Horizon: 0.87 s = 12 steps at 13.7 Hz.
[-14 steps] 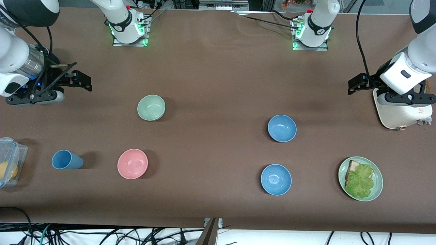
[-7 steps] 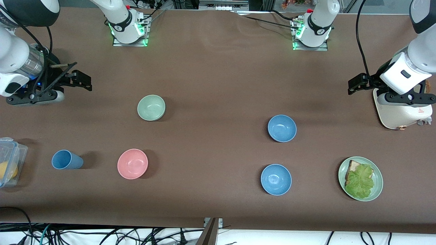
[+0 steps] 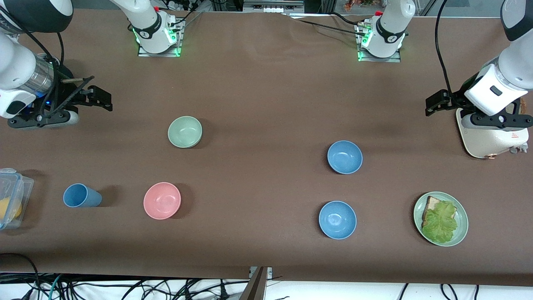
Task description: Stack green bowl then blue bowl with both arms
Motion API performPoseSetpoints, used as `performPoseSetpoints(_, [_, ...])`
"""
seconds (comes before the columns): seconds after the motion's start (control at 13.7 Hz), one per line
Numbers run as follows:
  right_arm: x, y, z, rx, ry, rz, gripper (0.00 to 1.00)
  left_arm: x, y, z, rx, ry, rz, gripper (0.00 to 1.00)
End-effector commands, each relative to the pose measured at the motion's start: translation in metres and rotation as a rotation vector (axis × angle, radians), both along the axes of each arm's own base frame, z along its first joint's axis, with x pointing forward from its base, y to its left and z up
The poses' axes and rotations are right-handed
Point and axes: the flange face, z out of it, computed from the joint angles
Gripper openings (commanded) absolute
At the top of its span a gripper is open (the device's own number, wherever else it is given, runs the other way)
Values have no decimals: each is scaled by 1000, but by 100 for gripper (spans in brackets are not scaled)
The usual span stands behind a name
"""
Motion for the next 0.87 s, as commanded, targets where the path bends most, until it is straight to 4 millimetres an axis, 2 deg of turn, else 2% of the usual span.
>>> performPoseSetpoints(0.0, [-2, -4, 6, -11, 4, 13, 100, 0, 1, 8, 12, -2, 8, 100])
performPoseSetpoints(0.8, [-3, -4, 7, -11, 5, 11, 100, -2, 0, 6, 14, 14, 5, 100])
